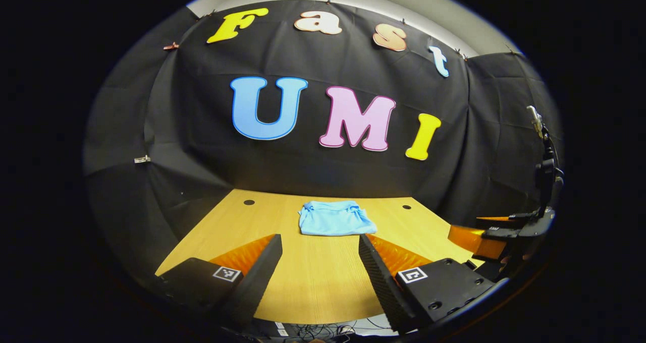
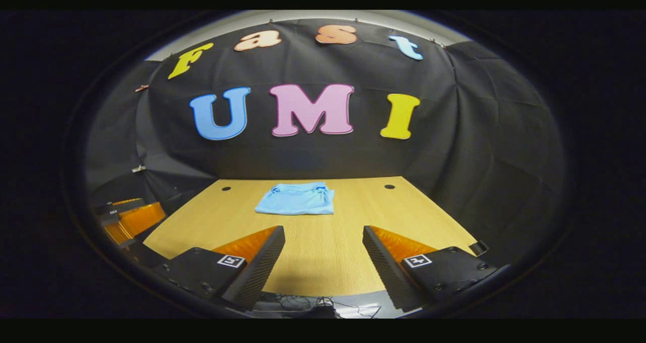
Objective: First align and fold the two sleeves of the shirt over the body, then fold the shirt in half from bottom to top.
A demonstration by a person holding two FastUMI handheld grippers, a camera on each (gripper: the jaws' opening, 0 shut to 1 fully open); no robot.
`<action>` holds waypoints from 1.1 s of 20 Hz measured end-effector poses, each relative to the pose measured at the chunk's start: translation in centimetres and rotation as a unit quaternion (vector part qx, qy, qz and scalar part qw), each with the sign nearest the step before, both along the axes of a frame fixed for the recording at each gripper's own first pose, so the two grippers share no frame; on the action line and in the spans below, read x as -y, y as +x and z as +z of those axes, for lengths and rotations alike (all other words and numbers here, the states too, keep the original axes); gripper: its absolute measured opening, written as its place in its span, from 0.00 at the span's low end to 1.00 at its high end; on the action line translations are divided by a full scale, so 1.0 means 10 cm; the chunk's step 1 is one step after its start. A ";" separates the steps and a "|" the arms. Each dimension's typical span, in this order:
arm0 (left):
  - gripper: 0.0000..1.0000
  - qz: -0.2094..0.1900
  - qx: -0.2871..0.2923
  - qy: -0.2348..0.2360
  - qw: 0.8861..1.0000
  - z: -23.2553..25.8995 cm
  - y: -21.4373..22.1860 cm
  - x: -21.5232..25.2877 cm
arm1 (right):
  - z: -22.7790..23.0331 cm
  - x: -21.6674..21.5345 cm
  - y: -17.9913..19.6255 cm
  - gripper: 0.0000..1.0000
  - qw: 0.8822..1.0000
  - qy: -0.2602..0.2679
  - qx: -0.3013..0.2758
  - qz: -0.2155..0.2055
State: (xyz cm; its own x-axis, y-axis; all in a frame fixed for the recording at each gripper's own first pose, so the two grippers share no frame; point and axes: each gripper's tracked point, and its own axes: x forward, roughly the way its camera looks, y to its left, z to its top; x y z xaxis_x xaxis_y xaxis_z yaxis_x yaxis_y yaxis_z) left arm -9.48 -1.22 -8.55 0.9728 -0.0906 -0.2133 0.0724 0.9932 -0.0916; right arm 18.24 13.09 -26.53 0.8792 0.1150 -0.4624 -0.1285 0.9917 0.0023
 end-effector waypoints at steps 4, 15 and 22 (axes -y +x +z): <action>0.97 0.014 -0.007 0.000 1.000 -0.02 -0.02 -0.15 | 0.08 -0.10 -0.03 0.98 1.000 0.008 0.002 0.014; 0.97 0.029 -0.003 0.005 1.000 0.04 -0.11 -0.22 | 0.11 -0.05 -0.09 0.97 1.000 0.004 -0.004 0.027; 0.97 0.035 0.001 0.013 0.999 0.09 -0.15 -0.23 | 0.16 -0.10 -0.14 0.97 0.999 0.008 0.000 0.040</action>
State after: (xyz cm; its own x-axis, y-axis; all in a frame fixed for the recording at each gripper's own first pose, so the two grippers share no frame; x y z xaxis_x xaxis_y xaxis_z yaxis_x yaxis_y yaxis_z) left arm -10.99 1.12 -7.66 0.9772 -0.0164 -0.2119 0.0025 0.9978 -0.0659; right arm 16.81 14.05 -24.90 0.8667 0.1927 -0.4602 -0.2081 0.9780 0.0177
